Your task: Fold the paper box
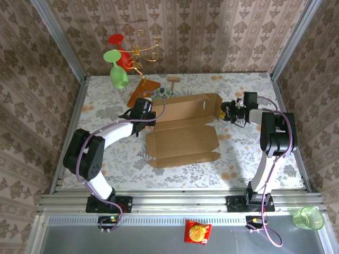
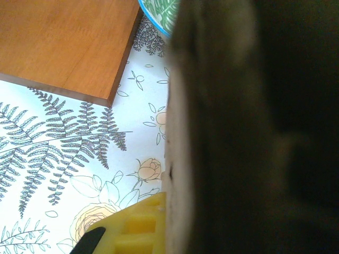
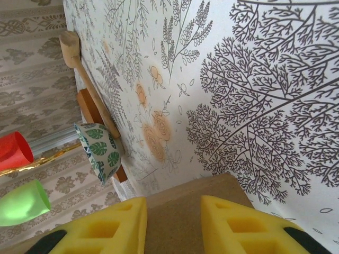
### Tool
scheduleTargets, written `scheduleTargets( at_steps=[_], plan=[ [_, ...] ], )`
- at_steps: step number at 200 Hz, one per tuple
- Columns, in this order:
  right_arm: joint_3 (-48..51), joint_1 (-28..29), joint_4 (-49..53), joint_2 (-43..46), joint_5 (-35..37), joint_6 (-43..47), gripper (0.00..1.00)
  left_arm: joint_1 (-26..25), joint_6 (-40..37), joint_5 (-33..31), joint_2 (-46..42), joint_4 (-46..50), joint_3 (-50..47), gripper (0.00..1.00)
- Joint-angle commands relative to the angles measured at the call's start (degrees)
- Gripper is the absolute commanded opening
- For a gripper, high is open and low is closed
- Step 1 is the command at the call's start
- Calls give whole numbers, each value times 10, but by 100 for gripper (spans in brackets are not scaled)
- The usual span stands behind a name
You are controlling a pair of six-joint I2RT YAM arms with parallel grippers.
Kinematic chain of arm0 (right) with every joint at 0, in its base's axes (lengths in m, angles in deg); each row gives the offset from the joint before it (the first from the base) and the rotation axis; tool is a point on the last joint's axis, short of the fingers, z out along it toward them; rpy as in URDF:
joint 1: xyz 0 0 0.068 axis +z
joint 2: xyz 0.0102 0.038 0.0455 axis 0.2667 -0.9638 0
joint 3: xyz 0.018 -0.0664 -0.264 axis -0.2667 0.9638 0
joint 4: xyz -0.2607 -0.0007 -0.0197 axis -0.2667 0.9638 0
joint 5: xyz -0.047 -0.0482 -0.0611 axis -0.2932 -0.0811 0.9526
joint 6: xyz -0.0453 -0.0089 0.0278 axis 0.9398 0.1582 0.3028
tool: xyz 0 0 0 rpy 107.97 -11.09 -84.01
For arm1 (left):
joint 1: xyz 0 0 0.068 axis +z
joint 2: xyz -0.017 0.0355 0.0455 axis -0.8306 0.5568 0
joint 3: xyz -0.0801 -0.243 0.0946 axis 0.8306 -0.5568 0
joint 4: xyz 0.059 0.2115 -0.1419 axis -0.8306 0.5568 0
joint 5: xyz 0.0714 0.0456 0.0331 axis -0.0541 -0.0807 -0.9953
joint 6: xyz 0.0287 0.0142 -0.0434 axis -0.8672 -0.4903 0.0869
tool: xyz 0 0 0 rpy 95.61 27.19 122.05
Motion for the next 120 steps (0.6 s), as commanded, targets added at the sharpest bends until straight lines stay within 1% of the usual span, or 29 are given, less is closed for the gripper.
scheduleTargets(
  at_steps=[1, 27, 65, 92, 120],
  plan=[
    [-32, 1, 25, 4, -24, 33, 32, 2, -3, -3, -7, -13, -9, 0],
    [-82, -4, 83, -12, 1, 76, 32, 1, -19, -1, -12, -19, -14, 0],
    [-166, -15, 113, -57, 10, 82, 33, 0, -55, -3, -24, -28, -29, 0],
    [-229, -15, 133, -101, -3, 82, 34, -6, -79, -7, -31, -32, -35, 0],
    [-254, -8, 123, -131, -30, 65, 35, -6, -80, -10, -31, -32, -35, 0]
  ],
)
